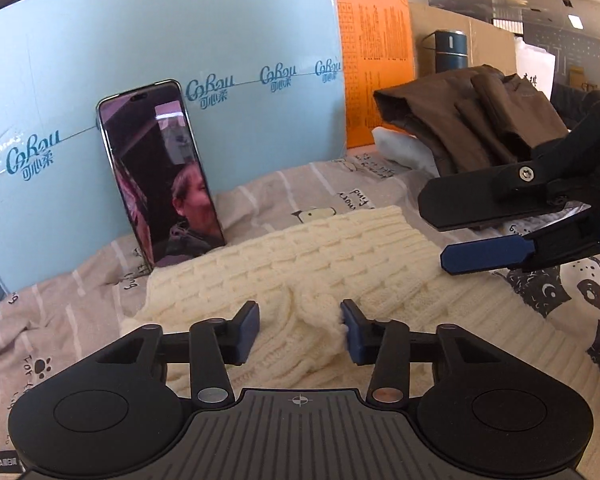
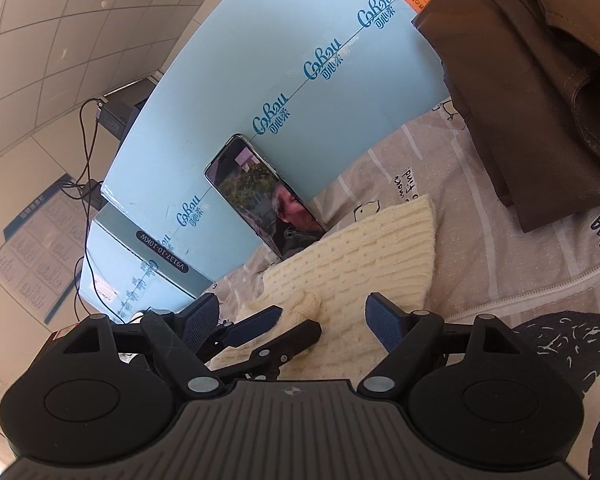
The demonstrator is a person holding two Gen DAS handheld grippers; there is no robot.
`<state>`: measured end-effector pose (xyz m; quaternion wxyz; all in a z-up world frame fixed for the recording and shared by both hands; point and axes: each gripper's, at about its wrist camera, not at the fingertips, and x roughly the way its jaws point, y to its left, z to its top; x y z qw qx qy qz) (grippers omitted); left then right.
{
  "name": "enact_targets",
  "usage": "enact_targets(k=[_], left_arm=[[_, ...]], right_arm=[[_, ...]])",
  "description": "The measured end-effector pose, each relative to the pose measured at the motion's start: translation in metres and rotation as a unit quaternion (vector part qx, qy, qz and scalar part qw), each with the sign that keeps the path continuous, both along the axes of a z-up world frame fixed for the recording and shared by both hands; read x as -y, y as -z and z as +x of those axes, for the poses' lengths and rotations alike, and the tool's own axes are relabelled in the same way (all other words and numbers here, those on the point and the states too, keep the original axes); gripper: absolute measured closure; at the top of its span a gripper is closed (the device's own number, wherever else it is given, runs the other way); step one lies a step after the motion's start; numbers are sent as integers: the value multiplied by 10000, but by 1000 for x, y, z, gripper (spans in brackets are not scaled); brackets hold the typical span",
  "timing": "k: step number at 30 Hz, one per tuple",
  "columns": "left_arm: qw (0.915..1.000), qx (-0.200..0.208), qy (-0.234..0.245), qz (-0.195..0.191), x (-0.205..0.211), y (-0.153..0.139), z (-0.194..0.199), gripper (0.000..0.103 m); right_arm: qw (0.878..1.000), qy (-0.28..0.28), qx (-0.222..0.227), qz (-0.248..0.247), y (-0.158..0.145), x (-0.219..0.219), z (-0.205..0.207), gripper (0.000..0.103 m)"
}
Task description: Fold clothes
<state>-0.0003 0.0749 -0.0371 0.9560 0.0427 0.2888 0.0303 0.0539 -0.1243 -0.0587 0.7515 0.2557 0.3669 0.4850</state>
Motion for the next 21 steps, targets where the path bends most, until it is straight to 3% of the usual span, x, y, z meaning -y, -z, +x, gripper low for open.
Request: enact_targets(k=[2, 8, 12, 16, 21], left_arm=[[9999, 127, 3, -15, -3, -7, -8, 88], [9942, 757, -641, 418, -28, -35, -35, 90], [9806, 998, -1538, 693, -63, -49, -57, 90], [9652, 802, -2347, 828, -98, -42, -75, 90], [9532, 204, -2973, 514, -138, -20, -79, 84]], right_arm=[[10000, -1, 72, -48, 0, -1, -1, 24], [9999, -5, 109, -70, 0, -2, -1, 24], [9999, -2, 104, -65, 0, -1, -1, 24], [9999, 3, 105, -76, 0, -2, -1, 24], [9998, 7, 131, -140, 2, -3, -1, 24]])
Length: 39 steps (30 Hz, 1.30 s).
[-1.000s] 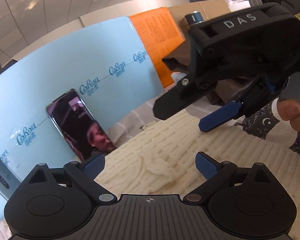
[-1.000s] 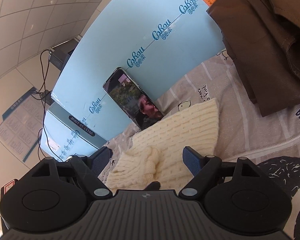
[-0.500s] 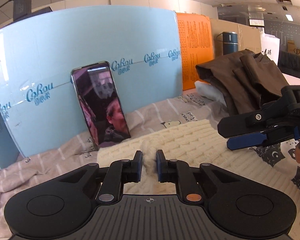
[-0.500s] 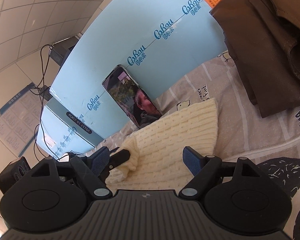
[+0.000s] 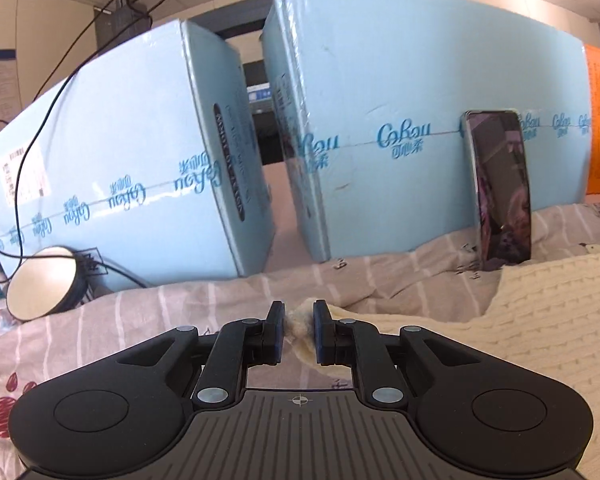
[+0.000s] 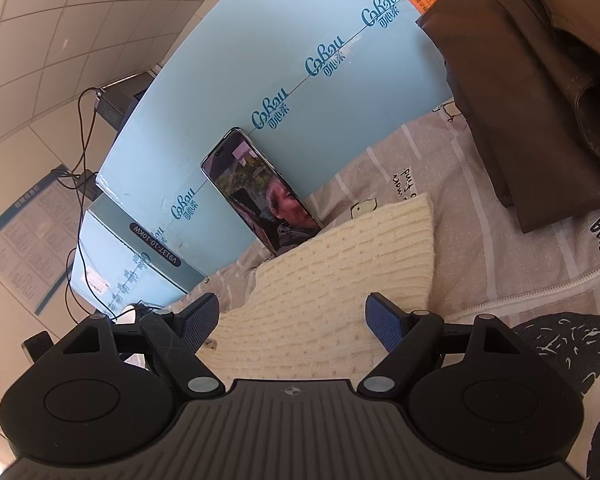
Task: Fold clothes
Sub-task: 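Grasp the sweater sleeve with the left gripper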
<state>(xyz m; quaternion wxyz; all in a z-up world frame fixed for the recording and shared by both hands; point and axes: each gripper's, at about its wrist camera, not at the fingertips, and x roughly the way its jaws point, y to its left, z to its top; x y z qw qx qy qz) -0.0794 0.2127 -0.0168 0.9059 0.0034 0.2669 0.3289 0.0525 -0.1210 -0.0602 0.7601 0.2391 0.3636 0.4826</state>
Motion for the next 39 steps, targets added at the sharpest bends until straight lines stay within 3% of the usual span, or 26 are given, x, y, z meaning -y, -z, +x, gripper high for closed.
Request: enact_targets(k=[2, 7, 9, 12, 14, 18, 23, 27, 32, 36, 39], left_arm=[[9995, -217, -209, 25, -4, 6, 2, 81], [10000, 26, 7, -24, 3, 2, -3, 35], [9998, -137, 165, -46, 6, 5, 4, 29], [9979, -632, 81, -103, 1, 22, 15, 29], [9982, -565, 36, -221, -4, 23, 14, 28], [9998, -117, -170, -60, 0, -1, -3, 28], [9959, 718, -178, -521, 8, -35, -55, 16], [9917, 934, -469, -752, 13, -42, -107, 13], [9802, 1211, -835, -1328, 17, -37, -171, 7], [9715, 1360, -826, -1756, 34, -27, -202, 7], [9601, 1512, -675, -2254, 49, -15, -215, 7]], right_arm=[[10000, -1, 16, -26, 0, -1, 0, 24], [10000, -19, 7, -67, 1, -2, 0, 24], [10000, -24, 9, -78, 1, -2, 0, 24], [9999, -35, 13, -94, 1, -3, 0, 24], [9999, -48, 19, -108, 1, -3, 0, 23], [9998, -79, 93, -147, 0, -4, -2, 23], [9992, -235, 236, -210, -3, -8, -8, 19], [9984, -285, 399, -283, -5, -11, -14, 17], [9977, -292, 522, -317, -6, -12, -19, 13], [9972, -303, 587, -351, -5, -15, -23, 11], [9970, -275, 613, -389, -5, -16, -25, 11]])
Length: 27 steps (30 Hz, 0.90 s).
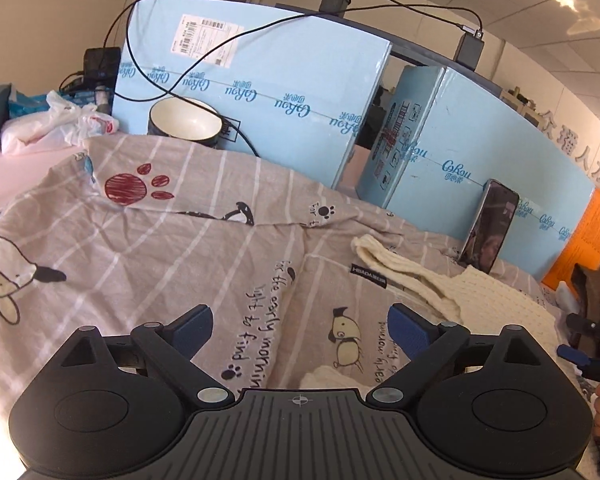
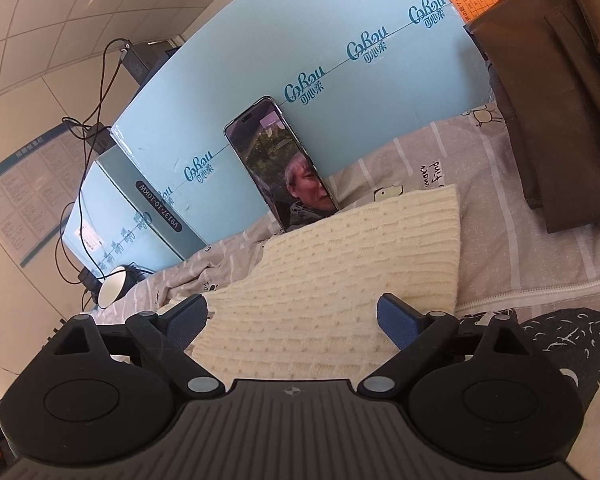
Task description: Fold clothes
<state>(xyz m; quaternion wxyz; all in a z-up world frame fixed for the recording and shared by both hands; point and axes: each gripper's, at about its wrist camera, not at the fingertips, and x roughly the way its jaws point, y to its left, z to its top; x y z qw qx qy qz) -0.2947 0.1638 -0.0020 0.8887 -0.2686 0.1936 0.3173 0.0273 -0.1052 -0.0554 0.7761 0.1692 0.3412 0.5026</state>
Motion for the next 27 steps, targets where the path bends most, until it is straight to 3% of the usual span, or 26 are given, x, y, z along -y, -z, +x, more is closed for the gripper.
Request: enact_targets(k=[3, 6, 10, 11, 12, 13, 15, 18, 22, 24, 27], left_arm=[[9983, 199, 144, -537, 11, 14, -4, 7], [9912, 500, 402, -1161, 18, 26, -3, 7], [9857, 743, 655, -1363, 24, 36, 16, 8], [9875, 704, 617, -1270, 26, 38, 23, 9], [9891, 666, 578, -1176, 27, 41, 29, 20], [9919, 552, 482, -1039, 28, 42, 34, 45], [9971, 221, 213, -703, 27, 42, 44, 81], [9983, 305, 260, -424, 30, 36, 50, 87], [9954, 406, 760, 422, 49, 12, 63, 88], [9901, 271, 1055, 889, 63, 0, 75, 88], [9751, 203, 1747, 1350, 85, -11, 91, 88]], right_arm=[[10000, 16, 13, -13, 0, 0, -2, 11], [10000, 25, 0, -16, 0, 1, -3, 11], [10000, 21, -5, -13, 1, 2, -4, 11], [10000, 20, -7, -12, 1, 2, -4, 11], [10000, 20, -8, -11, 1, 3, -5, 11], [10000, 19, -10, -11, 1, 3, -5, 11], [10000, 16, -31, 12, 0, 4, -5, 11], [10000, -7, -64, 49, 0, 5, -5, 11], [9999, -27, -108, 104, -1, 7, -4, 11], [9998, -42, -124, 138, -1, 8, -3, 11], [9996, -102, -138, 209, -3, 10, -3, 11]])
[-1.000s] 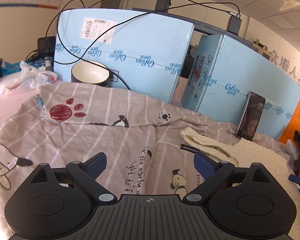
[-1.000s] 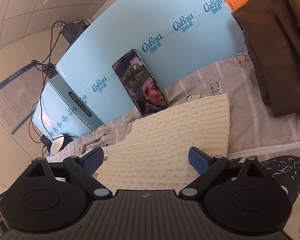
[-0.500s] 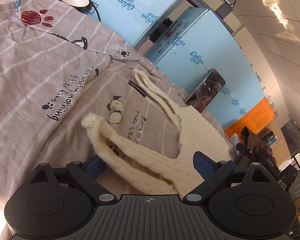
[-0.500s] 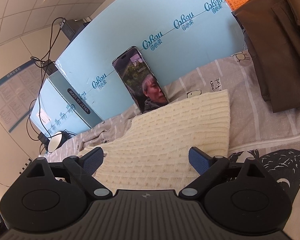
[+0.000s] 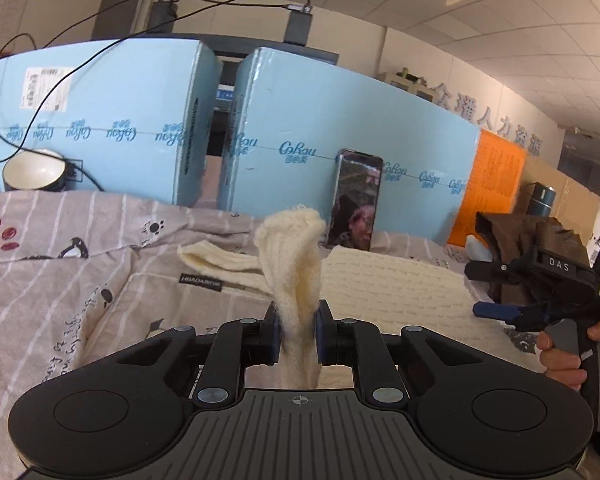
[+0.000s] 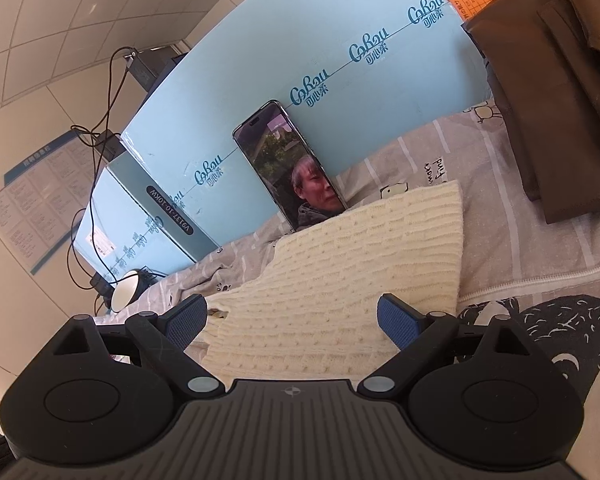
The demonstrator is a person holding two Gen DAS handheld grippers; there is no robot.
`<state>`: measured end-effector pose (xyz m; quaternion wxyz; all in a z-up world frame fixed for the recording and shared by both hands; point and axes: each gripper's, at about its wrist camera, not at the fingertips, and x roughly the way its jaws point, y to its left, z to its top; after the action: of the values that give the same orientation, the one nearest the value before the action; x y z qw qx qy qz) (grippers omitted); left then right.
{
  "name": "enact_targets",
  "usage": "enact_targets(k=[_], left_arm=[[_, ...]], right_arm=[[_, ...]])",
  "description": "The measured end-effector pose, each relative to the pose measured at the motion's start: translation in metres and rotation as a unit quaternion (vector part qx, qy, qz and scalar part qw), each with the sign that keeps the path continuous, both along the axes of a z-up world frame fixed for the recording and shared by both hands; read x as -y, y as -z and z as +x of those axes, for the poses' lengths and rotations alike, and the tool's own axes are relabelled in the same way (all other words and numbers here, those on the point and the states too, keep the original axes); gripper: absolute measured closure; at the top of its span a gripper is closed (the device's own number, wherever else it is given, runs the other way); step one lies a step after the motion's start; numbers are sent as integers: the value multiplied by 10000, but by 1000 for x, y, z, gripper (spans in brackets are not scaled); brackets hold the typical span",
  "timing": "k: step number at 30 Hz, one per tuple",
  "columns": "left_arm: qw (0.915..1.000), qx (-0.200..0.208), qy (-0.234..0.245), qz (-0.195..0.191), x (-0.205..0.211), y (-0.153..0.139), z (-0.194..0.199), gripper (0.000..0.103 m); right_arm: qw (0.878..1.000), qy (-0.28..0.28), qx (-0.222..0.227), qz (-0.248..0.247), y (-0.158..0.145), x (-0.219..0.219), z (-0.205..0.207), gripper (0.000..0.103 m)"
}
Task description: Fold clothes
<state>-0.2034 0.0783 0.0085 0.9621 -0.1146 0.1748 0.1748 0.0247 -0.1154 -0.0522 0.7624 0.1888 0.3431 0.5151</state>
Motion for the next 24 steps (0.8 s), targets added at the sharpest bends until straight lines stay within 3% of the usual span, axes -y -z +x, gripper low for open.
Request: enact_targets(k=[4, 9, 11, 13, 14, 18, 20, 24], left_arm=[[9920, -167, 1252, 54, 24, -1, 22, 88], [9722, -774, 2182, 347, 55, 16, 45, 85], [9662, -1006, 2298, 588, 62, 22, 50, 69], [9644, -1037, 2296, 801, 63, 24, 47, 23], [9645, -966, 2309, 846, 61, 22, 43, 18], [9710, -636, 2180, 742, 42, 10, 27, 12], [9802, -644, 1747, 677, 28, 7, 25, 7], [9940, -461, 992, 91, -8, 2, 30, 7]], right_arm=[[9998, -154, -7, 105, -4, 3, -1, 11], [9991, -366, 6, 191, -9, 8, -7, 11], [9988, -455, 4, 176, -9, 10, -9, 11], [9985, -525, 1, 132, -9, 10, -11, 11], [9984, -547, 5, 119, -9, 10, -11, 11], [9980, -628, 2, 80, -8, 8, -12, 11], [9978, -663, -10, 45, -7, 7, -13, 11], [9974, -713, 35, -5, -7, 5, -15, 11]])
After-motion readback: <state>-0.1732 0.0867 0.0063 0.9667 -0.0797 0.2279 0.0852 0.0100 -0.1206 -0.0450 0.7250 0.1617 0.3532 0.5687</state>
